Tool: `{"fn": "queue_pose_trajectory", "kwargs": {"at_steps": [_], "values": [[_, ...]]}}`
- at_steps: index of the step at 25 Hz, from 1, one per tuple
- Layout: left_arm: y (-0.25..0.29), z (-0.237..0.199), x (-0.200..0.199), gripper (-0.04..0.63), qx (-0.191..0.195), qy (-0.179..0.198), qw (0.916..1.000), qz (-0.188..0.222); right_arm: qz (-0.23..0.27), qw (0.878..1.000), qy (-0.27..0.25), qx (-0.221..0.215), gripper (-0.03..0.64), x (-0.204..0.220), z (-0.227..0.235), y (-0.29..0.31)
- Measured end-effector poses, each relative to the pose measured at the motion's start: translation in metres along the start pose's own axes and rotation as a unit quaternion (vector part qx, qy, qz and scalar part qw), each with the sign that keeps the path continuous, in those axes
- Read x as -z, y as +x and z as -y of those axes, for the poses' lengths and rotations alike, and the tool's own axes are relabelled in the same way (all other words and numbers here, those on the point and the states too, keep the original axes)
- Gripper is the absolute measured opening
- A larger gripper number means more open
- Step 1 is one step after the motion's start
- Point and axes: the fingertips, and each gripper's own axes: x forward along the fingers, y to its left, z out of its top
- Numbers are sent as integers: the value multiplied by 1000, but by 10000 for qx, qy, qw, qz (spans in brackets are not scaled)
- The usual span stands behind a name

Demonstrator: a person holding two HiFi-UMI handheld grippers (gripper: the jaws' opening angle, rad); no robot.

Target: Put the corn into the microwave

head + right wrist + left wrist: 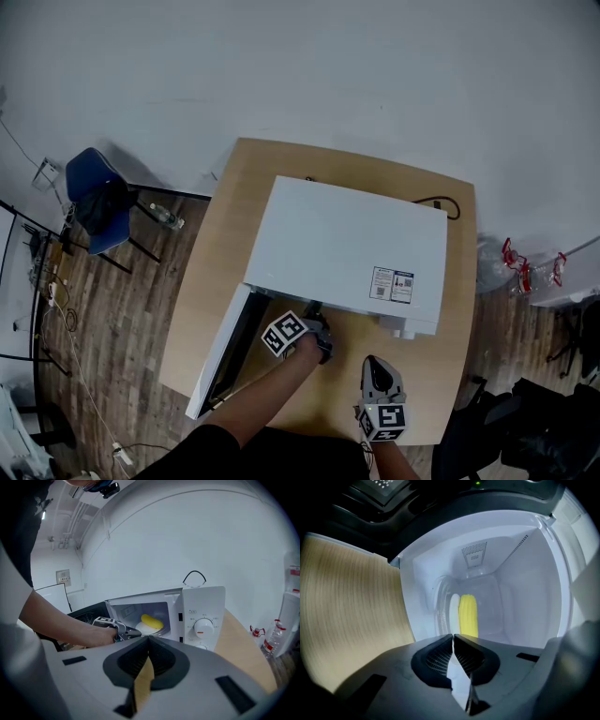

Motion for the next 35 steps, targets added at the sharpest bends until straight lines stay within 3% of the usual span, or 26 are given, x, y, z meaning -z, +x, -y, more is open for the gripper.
{"fn": "queue_pose_trajectory", "kwargs": {"at_steps": [10, 15, 19, 27, 32, 35], "values": [[1, 5, 3, 21, 92, -34, 9999, -141, 68, 10000, -18, 59, 60, -4, -3, -12], [-17, 17, 7, 21, 134, 157, 9996, -212, 242, 9995, -37, 210, 60, -13, -1, -26], [-59, 23, 15, 21, 230, 122, 9993, -265, 423, 9986, -33, 318, 60, -20, -8, -49], [-179, 89, 54, 21, 1008, 446, 9911, -741, 941, 9938, 316, 495, 60, -40, -40, -92], [-250, 116, 62, 21, 1458, 908, 9816, -834, 1075, 9929, 69, 505, 60, -45, -70, -122], [-289, 137, 64, 21, 1829, 1327, 9710, -787, 1067, 9929, -141, 499, 60, -46, -86, -141]]}}
